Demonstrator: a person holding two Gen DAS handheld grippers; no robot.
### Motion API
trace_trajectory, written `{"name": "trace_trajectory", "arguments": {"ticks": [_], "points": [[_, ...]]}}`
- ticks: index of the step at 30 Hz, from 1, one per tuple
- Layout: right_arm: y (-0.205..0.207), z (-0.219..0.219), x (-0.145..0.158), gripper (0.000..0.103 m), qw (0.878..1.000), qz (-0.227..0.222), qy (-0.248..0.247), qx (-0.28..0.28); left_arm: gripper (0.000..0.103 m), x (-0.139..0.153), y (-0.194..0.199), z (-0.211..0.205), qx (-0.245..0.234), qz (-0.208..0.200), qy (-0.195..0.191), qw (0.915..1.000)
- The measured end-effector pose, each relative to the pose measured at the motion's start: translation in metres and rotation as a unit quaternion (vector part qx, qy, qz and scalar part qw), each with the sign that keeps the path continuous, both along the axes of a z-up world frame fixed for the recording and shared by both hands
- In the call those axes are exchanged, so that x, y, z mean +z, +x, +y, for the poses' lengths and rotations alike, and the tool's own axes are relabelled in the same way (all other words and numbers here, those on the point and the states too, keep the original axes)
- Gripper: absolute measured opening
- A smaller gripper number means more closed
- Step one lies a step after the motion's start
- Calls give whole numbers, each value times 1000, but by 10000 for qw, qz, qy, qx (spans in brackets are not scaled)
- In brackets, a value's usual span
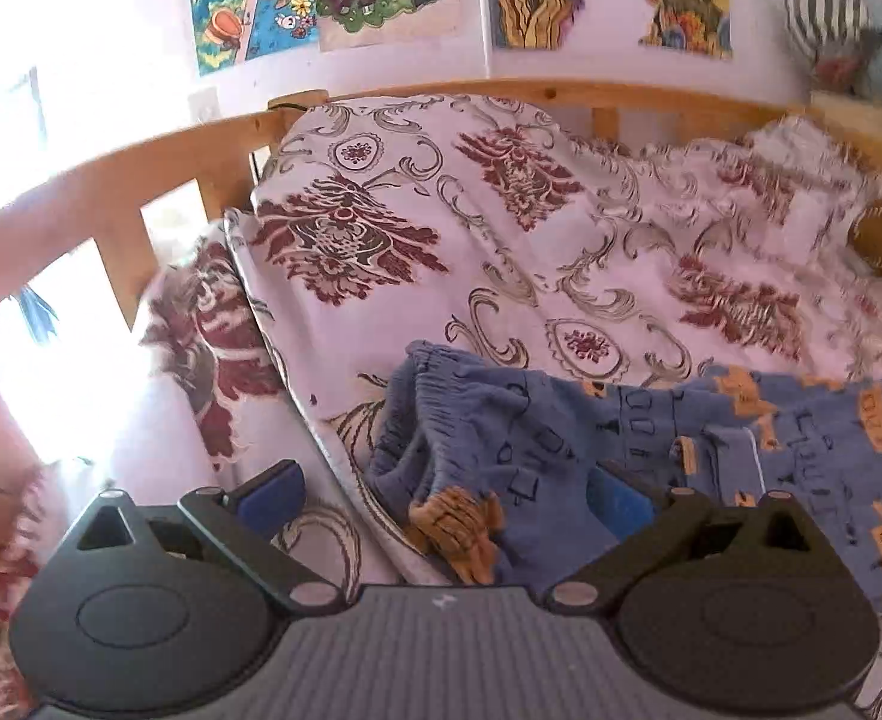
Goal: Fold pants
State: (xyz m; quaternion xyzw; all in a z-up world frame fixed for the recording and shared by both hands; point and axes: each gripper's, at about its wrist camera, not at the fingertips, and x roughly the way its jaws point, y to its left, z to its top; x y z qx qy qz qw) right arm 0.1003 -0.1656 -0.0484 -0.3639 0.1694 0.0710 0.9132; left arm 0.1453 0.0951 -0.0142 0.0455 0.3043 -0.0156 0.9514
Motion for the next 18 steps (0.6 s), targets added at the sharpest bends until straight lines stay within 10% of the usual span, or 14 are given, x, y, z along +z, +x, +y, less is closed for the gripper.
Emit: {"name": "trace_trajectory", "arguments": {"ticks": [8,14,18], "points": [[84,58,4,102,9968,77,-308,737,103,-3,10,8,-604,-276,-314,9973],[155,61,1,102,9788,1654,273,1180,102,-2,17,38,-427,-88,-1299,9906],[176,60,-13,102,9821,1651,158,893,102,7,14,49,-448,-493,-1631,9844]]}}
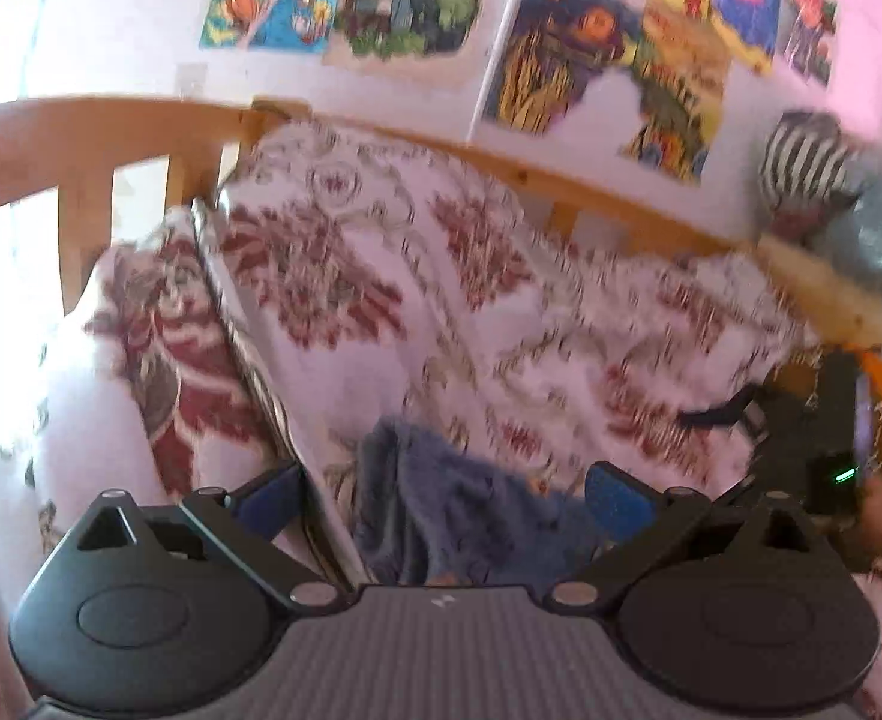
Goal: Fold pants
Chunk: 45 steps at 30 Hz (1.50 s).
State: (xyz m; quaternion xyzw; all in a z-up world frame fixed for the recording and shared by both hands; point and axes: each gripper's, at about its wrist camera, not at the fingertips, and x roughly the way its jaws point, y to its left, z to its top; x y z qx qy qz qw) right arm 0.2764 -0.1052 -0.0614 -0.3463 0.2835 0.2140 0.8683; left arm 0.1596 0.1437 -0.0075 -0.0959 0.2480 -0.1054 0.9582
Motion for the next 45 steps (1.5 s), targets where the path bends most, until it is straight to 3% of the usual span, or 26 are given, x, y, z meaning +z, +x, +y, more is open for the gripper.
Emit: {"name": "trace_trajectory", "arguments": {"ticks": [6,11,13,14,17,20,23,26,28,32,34,39,45], "points": [[-8,-18,22,102,9932,-553,623,-815,102,3,4,-4,-202,-427,106,9988],[-66,-25,38,102,9897,-482,1137,-720,103,20,-2,-19,-537,-898,588,9928],[-92,-25,40,102,9869,-414,1368,-745,103,16,9,-22,-548,-501,799,9940],[-100,-24,41,102,9857,-355,1462,-759,103,10,18,-21,-548,-57,842,9949],[-134,-16,38,102,9799,-389,1677,-1010,101,-1,29,-10,-464,697,456,9954],[-159,-3,30,102,9787,-467,1599,-1199,101,0,22,1,-448,861,72,9953],[-175,11,20,102,9837,-425,1414,-1027,100,-2,2,5,-527,940,12,9942],[-184,20,11,102,9885,-465,1165,-844,90,-2,-6,-1,-581,953,174,9936],[-185,22,8,102,9884,-417,1193,-838,74,-1,-3,-3,-460,1034,220,9933],[-182,22,4,102,9879,-452,1218,-844,50,-7,3,8,15,1210,-162,9925],[-183,23,1,102,9878,-512,1195,-853,32,-8,5,13,261,1264,-267,9913],[-186,28,-4,102,9878,-711,1095,-845,21,-7,3,17,548,1317,-577,9881],[-187,7,12,102,9813,-660,1659,-719,20,24,-6,-23,405,979,220,9941]]}}
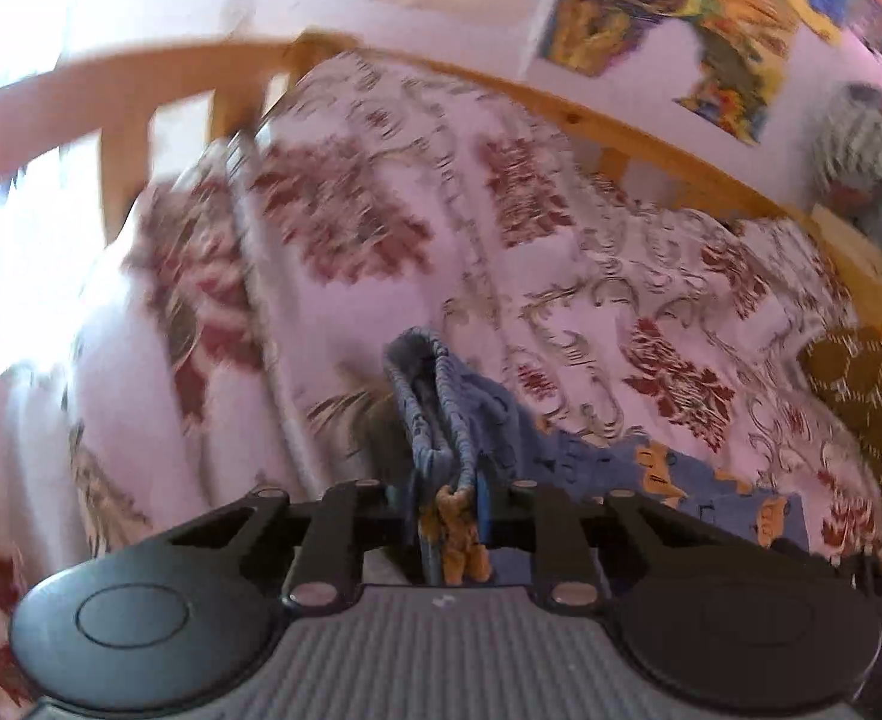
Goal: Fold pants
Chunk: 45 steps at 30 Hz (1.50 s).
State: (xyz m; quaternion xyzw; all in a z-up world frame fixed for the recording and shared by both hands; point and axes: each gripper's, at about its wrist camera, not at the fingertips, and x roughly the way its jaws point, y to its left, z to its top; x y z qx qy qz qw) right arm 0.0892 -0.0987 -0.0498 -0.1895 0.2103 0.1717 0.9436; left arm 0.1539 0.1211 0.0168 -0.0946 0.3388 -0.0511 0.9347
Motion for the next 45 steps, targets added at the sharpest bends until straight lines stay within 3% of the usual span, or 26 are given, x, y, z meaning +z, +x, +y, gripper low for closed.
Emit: {"name": "trace_trajectory", "arguments": {"ticks": [6,10,12,15,19,20,23,29,32,35,37,40,45], "points": [[12,-56,15,102,9944,497,801,468,20,29,-8,-53,-369,-276,356,9983],[22,-112,29,102,9900,696,1158,400,20,40,-14,-98,-687,-435,543,9952],[36,-148,40,102,9823,949,1587,311,20,40,-17,-124,-856,-498,694,9927],[64,-197,60,102,9565,1406,2555,92,20,32,-20,-164,-1053,-519,908,9889],[110,-232,71,102,8943,2395,3777,134,20,9,-26,-221,-1318,-486,1423,9798],[120,-234,68,101,8794,2633,3962,187,20,1,-28,-234,-1387,-468,1551,9770],[137,-229,55,97,8589,3055,4104,223,20,-21,-36,-265,-1533,-384,1914,9687],[142,-210,20,85,8427,3586,4013,131,20,-43,-42,-287,-1627,-366,2360,9573],[142,-205,11,78,8339,3702,4093,66,20,-43,-43,-289,-1589,-388,2421,9564],[142,-202,8,55,8285,3729,4179,41,20,-41,-45,-291,-1589,-429,2473,9549],[140,-201,12,31,8311,3648,4197,-8,20,-40,-47,-293,-1590,-469,2493,9541],[132,-205,21,23,8386,3448,4218,23,20,-34,-49,-295,-1586,-520,2465,9547],[120,-224,41,22,8500,3166,4210,23,20,-20,-56,-307,-1607,-756,2419,9539]]}}
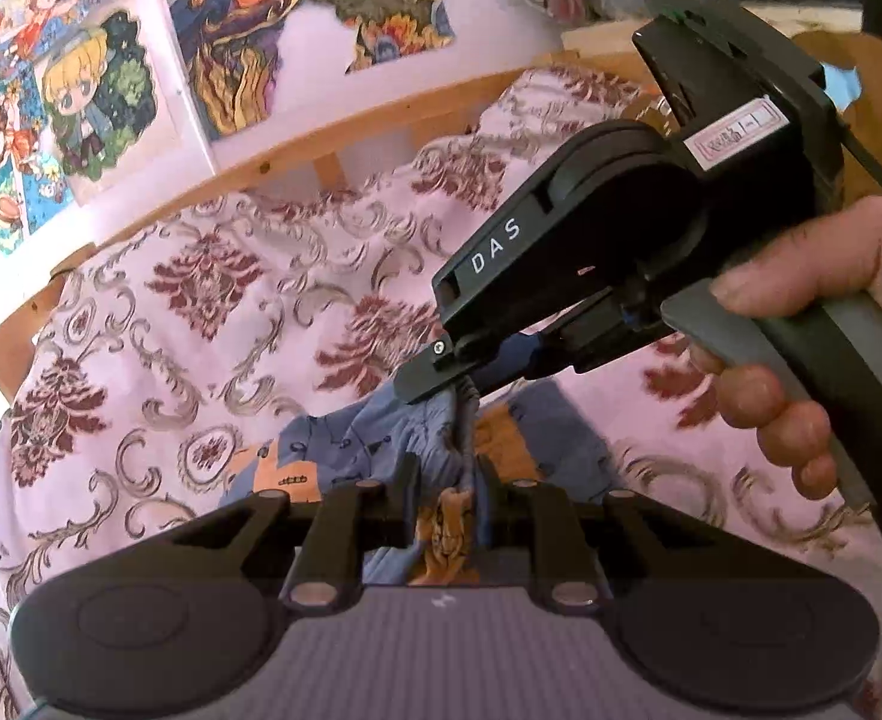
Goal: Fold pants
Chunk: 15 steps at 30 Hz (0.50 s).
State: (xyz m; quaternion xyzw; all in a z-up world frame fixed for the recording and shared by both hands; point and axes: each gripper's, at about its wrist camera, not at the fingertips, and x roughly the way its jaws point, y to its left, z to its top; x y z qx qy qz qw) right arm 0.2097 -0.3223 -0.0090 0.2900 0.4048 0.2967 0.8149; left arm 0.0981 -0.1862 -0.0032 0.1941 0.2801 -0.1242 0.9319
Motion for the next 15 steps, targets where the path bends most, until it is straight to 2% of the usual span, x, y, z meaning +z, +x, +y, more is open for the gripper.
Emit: {"name": "trace_trajectory", "arguments": {"ticks": [4,8,15], "points": [[-7,-14,4,22,9991,-151,-398,-22,20,-1,-3,-19,-156,2,0,9999],[-8,-20,-12,22,9971,-95,-756,-31,20,-17,1,-37,-250,195,18,9995],[-12,-30,-33,20,9957,15,-924,-77,20,-42,7,-45,-298,463,9,9985]]}}
